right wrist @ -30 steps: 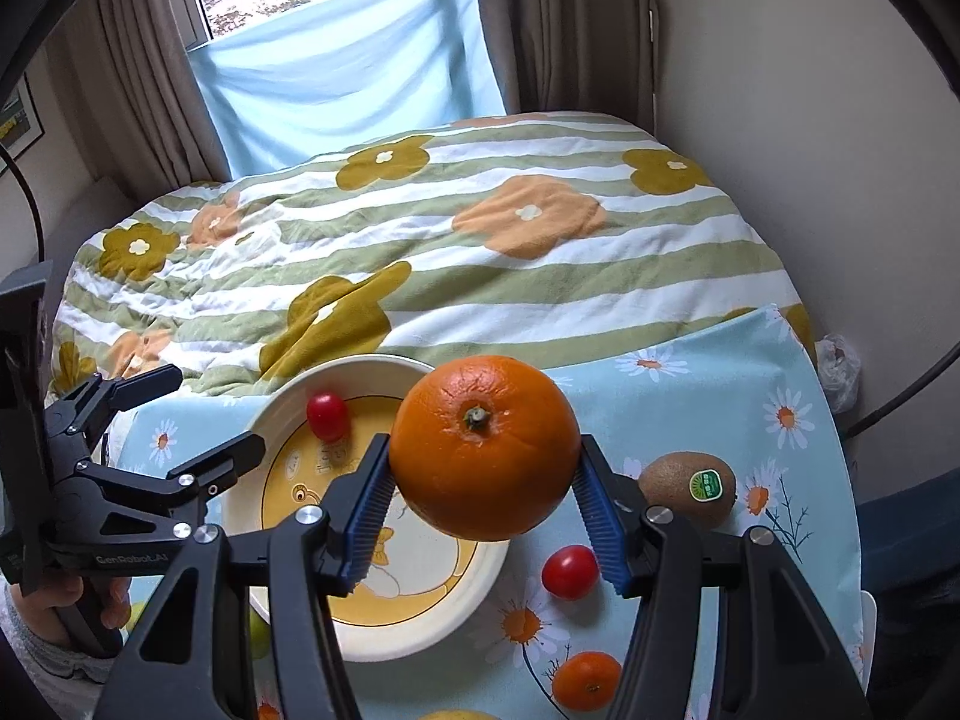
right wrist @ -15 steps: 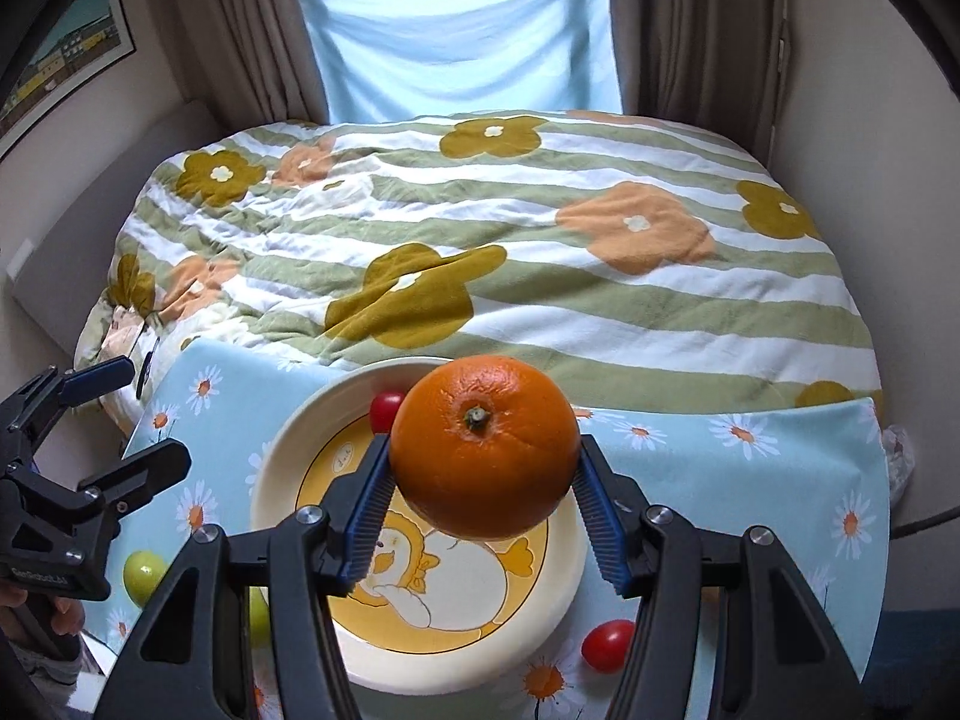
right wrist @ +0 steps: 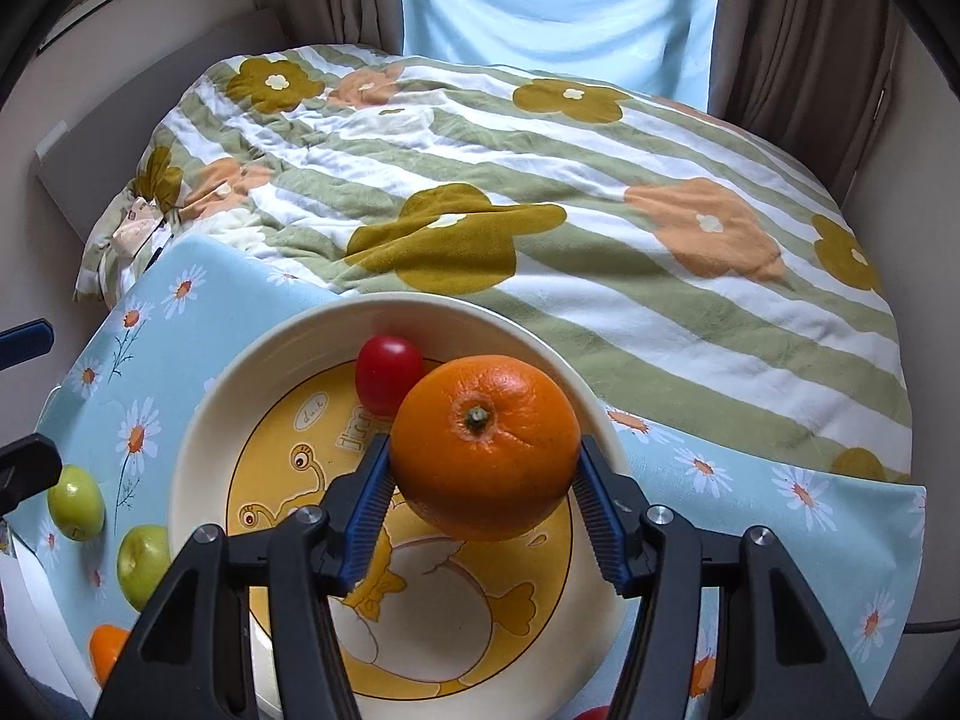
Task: Organize fruits
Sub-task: 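Lower the large orange into the duck bowl with the right tool and release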
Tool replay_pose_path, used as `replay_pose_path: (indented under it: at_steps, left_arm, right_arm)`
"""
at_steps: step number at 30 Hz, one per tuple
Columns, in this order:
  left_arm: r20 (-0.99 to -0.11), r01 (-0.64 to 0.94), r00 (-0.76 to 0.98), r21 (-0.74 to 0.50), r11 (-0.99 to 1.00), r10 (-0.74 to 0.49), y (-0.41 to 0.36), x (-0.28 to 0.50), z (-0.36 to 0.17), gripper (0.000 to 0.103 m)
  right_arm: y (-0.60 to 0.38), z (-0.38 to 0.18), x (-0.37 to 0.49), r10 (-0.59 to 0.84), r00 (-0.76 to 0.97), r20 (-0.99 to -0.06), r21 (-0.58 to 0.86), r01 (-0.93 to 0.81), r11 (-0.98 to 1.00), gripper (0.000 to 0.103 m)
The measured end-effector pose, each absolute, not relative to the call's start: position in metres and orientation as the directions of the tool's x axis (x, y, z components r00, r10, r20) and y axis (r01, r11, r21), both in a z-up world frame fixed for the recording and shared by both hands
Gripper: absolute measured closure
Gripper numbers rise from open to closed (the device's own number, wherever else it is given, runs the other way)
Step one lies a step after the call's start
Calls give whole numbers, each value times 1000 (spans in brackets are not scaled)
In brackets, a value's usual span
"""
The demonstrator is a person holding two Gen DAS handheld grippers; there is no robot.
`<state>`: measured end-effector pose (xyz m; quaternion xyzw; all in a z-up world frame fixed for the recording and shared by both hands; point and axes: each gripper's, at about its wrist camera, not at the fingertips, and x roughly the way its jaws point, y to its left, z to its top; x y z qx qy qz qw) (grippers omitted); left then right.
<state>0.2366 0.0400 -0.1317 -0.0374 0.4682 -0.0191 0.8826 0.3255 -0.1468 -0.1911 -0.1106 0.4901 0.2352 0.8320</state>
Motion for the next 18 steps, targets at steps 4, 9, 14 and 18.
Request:
replay_pose_path:
  at_steps: [4,9,14,18]
  left_arm:
    - [-819,-27,569,-107,994,-73,41,229,-126,0]
    - [-817,-51,573,-112,992,-63,44,222,-123,0]
    - [-814,-60,579,-103,993,-50,45,214,-118,0]
    - [-806,-71,591,-97,993,-37,46,210,-111,0]
  right_arm:
    - [-145,-194,327,276,400,-874,42,-504,863,41]
    - [-148,-181,323,325,424,-845,79,-503,861,0]
    - [-154,-173,313,343,456,-822,81,-501,861,0]
    - [-156,-163,309,333,454,-827,77,-495,866,0]
